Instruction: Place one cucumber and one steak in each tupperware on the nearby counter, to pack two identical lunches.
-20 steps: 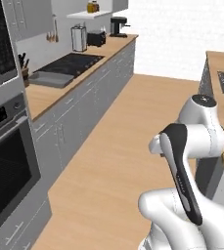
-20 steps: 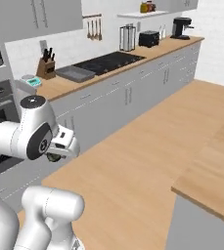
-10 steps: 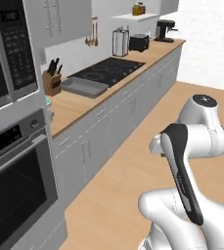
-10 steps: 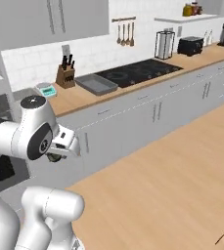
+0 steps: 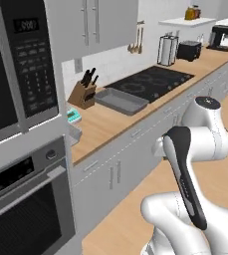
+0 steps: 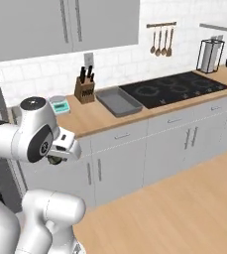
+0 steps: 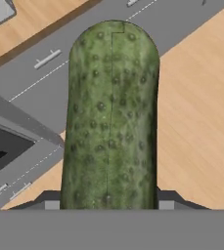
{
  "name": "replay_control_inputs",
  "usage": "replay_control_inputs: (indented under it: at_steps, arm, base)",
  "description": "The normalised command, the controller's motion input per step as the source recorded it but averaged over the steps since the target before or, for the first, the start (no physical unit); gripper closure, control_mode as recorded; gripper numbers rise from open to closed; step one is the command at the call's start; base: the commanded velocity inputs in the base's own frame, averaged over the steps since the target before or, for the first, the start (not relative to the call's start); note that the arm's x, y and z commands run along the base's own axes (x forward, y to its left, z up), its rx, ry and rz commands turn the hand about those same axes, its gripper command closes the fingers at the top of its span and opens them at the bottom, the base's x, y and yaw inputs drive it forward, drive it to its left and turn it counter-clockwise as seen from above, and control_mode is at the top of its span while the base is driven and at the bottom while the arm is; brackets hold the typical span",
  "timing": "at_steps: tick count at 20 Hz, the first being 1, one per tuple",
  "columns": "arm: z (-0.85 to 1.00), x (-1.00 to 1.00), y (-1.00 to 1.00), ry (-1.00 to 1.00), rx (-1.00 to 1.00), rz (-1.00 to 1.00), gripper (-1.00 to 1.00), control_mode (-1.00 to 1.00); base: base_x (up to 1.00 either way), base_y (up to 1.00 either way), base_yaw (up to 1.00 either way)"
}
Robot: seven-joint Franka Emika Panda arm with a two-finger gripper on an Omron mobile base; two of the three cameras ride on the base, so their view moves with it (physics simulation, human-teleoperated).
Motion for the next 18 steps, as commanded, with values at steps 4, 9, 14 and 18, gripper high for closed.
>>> replay_control_inputs:
  at_steps: [4, 9, 14, 18]
  arm:
    - [0.0, 0.0, 0.0, 0.0, 0.0, 0.0, 1.0, 1.0]
    - [0.0, 0.0, 0.0, 0.0, 0.0, 0.0, 1.0, 1.0]
    - [0.0, 0.0, 0.0, 0.0, 0.0, 0.0, 1.0, 1.0]
    - [0.0, 0.0, 0.0, 0.0, 0.0, 0.0, 1.0, 1.0]
  base:
    - [1.0, -0.24, 0.31]
    - [1.0, -0.47, 0.31]
    - [0.98, -0.48, 0.28]
    - [0.89, -0.33, 0.28]
